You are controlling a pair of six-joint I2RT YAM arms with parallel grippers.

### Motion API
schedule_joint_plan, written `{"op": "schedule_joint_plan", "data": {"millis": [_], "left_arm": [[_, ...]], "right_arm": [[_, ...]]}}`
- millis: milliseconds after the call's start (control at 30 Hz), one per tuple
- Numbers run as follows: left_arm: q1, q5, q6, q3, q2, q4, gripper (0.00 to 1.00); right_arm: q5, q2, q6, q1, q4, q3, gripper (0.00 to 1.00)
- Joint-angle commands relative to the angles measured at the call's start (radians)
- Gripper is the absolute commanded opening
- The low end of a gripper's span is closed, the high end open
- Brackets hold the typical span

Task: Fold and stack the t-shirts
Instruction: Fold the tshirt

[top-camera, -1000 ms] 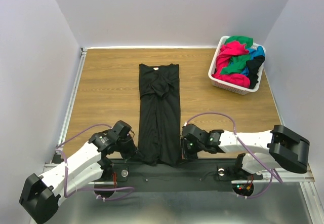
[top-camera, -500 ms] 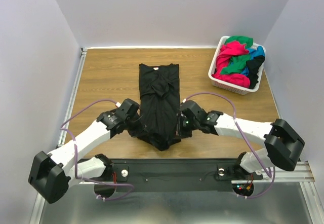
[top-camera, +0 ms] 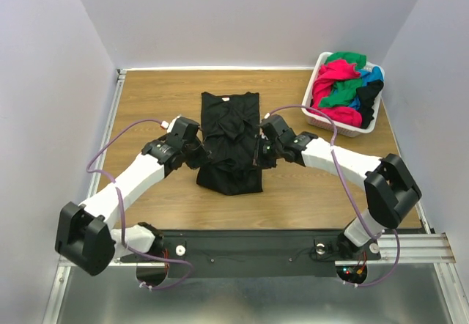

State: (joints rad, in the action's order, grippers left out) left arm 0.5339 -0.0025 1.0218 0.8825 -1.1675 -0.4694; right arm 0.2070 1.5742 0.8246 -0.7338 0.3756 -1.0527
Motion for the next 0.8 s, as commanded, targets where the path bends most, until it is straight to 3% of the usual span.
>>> {"op": "schedule_joint_plan", "data": {"millis": [0,767], "left_arm": [[-0.028,-0.017,-0.051,0.056,-0.058,0.044,0.00],[-0.146,0.024,-0.140,0.150,-0.290,0.150,0.00]], "right_arm": [[-0.047,0.029,-0.050,0.028,0.028,-0.064,0.00],[-0.127,0.167,-0.094,0.145,0.034,-0.228,0.00]]}}
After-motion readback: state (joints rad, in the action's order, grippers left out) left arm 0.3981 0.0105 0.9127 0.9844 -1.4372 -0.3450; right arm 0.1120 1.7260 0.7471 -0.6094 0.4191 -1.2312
